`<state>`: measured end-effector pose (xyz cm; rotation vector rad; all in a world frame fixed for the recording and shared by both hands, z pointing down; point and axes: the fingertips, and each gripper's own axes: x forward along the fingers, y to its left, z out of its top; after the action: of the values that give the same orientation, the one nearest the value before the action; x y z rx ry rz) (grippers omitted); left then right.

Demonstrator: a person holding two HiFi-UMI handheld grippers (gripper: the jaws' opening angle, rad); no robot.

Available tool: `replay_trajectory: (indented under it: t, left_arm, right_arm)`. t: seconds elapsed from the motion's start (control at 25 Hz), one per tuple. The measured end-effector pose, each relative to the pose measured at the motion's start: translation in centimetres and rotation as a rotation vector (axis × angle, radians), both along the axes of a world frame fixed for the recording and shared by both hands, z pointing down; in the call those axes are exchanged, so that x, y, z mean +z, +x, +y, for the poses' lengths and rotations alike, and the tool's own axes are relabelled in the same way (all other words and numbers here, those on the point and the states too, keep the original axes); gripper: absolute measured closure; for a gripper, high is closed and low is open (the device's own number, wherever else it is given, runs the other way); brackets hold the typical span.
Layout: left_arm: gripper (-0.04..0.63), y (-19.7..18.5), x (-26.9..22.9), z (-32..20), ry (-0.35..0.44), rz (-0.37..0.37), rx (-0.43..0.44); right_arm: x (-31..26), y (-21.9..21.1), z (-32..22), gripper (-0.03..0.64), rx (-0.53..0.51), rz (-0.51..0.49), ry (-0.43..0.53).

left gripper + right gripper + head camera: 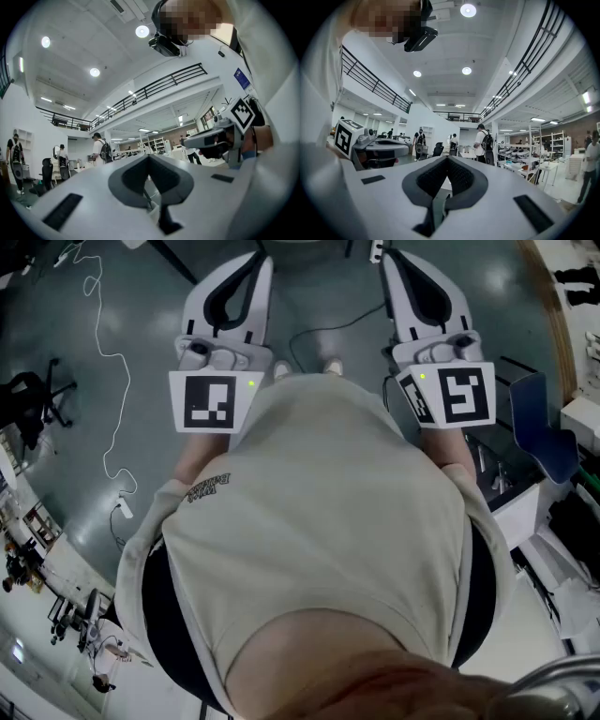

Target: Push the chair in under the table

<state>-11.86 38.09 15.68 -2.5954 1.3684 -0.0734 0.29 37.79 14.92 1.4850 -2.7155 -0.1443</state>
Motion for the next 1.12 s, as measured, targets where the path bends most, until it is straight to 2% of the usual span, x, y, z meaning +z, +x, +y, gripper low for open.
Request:
replay_trajectory:
  t: [0.76, 1.12]
  left_arm:
    - [0.584, 1.2, 1.3, -0.1, -0.023, -0.016, 0.003]
    - [0.584, 4.2, 2.3, 0.4, -0.032, -0.019, -0.029]
  right_arm:
    - [1.2, 1.0, 0.2, 0.607, -0.002, -0.039, -0.028]
    - [1.8, 4.5, 0.8, 0.607, -0.020, -0.054, -0.031]
